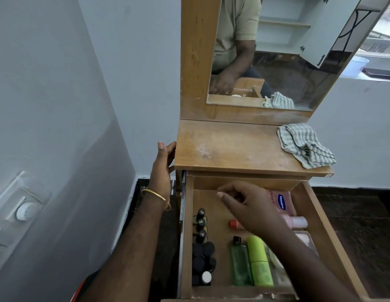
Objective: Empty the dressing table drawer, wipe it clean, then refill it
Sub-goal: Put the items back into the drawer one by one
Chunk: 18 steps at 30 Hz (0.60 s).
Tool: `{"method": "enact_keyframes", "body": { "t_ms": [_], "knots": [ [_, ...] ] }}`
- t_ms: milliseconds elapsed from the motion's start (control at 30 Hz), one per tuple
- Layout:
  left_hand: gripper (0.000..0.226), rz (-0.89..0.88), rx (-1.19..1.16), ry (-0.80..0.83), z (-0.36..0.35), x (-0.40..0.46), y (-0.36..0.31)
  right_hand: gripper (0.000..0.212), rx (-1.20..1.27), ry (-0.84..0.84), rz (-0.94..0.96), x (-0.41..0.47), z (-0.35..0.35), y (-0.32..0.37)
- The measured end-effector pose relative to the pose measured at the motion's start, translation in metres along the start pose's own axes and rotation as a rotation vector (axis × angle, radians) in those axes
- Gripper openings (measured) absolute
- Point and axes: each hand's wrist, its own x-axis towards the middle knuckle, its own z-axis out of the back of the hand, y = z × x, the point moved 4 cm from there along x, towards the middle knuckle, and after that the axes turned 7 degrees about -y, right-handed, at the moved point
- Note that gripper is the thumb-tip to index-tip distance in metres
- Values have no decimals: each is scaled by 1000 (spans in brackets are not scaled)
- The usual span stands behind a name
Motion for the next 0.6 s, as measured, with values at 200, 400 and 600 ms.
{"method": "enact_keyframes", "body": {
  "t_ms": [200, 400, 600],
  "knots": [
    [88, -33, 24, -9, 3, -14, -4, 14, -531, 232, -14, 5, 25, -48],
    [74, -16, 52, -61, 12, -42, -1, 19, -634, 365, 34, 4, 1, -56],
    [68, -18, 54, -73, 12, -68, -12, 18, -678, 438, -9, 2, -7, -53]
  ]
}}
